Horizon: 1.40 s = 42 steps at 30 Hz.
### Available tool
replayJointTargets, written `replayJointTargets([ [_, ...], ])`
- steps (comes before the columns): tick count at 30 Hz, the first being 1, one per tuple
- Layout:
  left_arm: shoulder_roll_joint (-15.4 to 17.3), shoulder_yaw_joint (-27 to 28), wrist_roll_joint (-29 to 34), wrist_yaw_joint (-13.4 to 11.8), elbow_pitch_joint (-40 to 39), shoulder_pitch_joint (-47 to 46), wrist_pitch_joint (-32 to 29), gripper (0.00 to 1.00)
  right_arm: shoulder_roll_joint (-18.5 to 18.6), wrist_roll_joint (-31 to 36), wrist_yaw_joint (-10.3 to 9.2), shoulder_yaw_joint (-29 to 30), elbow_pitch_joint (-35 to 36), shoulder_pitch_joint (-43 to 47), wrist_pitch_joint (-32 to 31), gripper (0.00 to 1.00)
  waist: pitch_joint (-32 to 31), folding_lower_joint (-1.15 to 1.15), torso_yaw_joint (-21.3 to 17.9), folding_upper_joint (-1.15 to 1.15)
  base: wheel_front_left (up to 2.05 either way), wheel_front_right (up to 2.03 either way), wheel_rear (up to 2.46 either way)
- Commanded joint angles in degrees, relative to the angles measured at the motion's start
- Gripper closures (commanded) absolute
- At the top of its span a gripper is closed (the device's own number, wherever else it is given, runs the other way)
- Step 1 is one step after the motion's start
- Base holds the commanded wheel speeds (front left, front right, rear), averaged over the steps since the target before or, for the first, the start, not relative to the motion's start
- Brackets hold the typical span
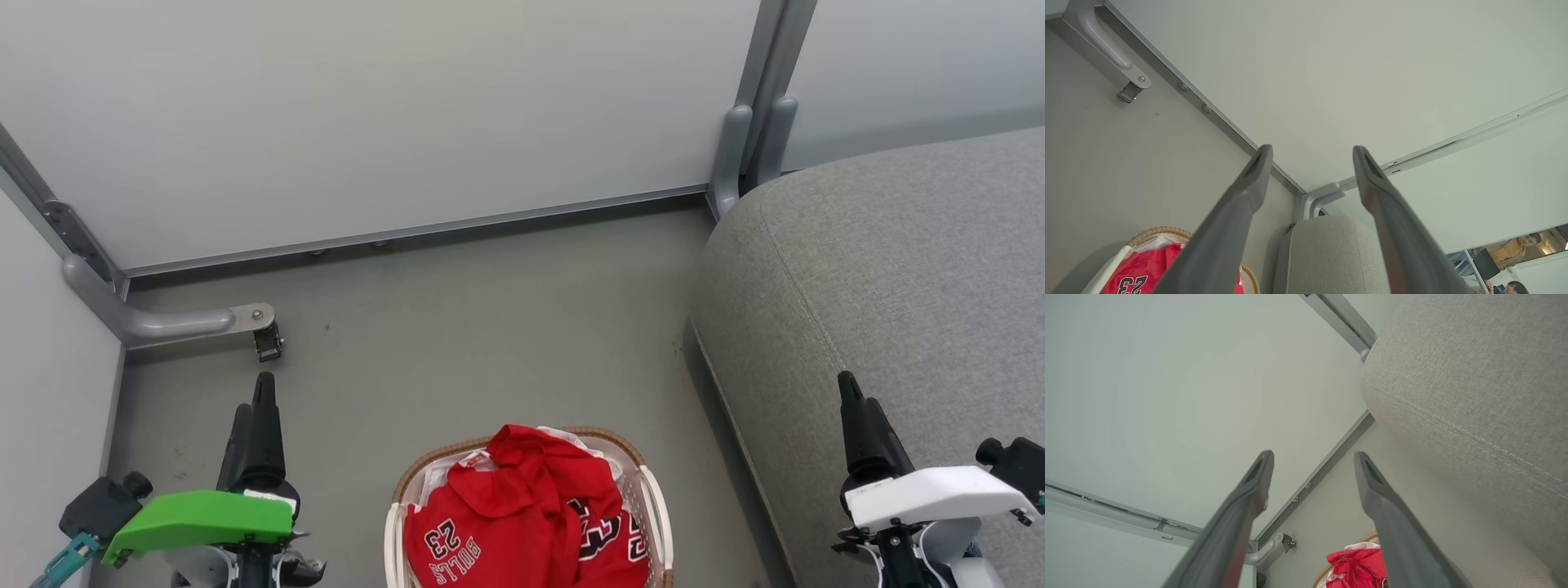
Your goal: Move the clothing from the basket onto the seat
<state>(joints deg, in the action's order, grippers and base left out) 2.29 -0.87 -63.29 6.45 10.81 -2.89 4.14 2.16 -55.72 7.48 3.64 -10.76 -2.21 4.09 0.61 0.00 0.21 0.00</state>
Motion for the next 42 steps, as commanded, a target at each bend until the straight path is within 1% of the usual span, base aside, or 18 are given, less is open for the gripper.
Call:
replayJointTargets([
  [1,0.41,-0.21,2.86,-0.35,-1.04,-0.09,0.62,0.0,0.39,3.06,0.01,-0.34,1.16,-0.08,0.65,0.0,0.04,0.0,-0.01,0.0,0.0,0.0,0.0],
  [5,0.43,-0.62,7.26,-0.8,-1.25,0.09,1.3,0.0,0.42,6.4,0.01,-0.75,1.16,0.19,1.36,0.0,0.11,0.0,0.0,0.0,0.0,0.0,0.0],
  [16,0.49,-2.61,16.63,-1.21,-0.67,0.69,3.14,0.0,0.52,14.64,0.01,-2.33,0.8,0.67,3.21,0.0,0.19,0.0,0.08,0.0,0.0,0.0,0.0],
  [25,0.54,-4.01,21.33,-1.69,1.13,0.97,4.57,0.0,0.58,20.53,0.01,-3.62,0.35,1.12,4.63,0.0,0.16,0.0,0.23,0.0,0.0,0.0,0.0],
  [33,0.58,-5.1,26.71,-1.89,2.28,1.15,5.69,0.0,0.63,25.32,0.01,-4.45,0.07,1.31,5.74,0.0,0.16,0.0,0.37,0.0,0.0,0.0,0.0],
  [42,0.64,-5.79,30.84,-2.07,2.61,1.35,6.89,0.0,0.67,29.8,0.02,-5.27,-0.31,1.59,6.94,0.0,0.16,0.0,0.53,0.0,0.0,0.0,0.0],
])
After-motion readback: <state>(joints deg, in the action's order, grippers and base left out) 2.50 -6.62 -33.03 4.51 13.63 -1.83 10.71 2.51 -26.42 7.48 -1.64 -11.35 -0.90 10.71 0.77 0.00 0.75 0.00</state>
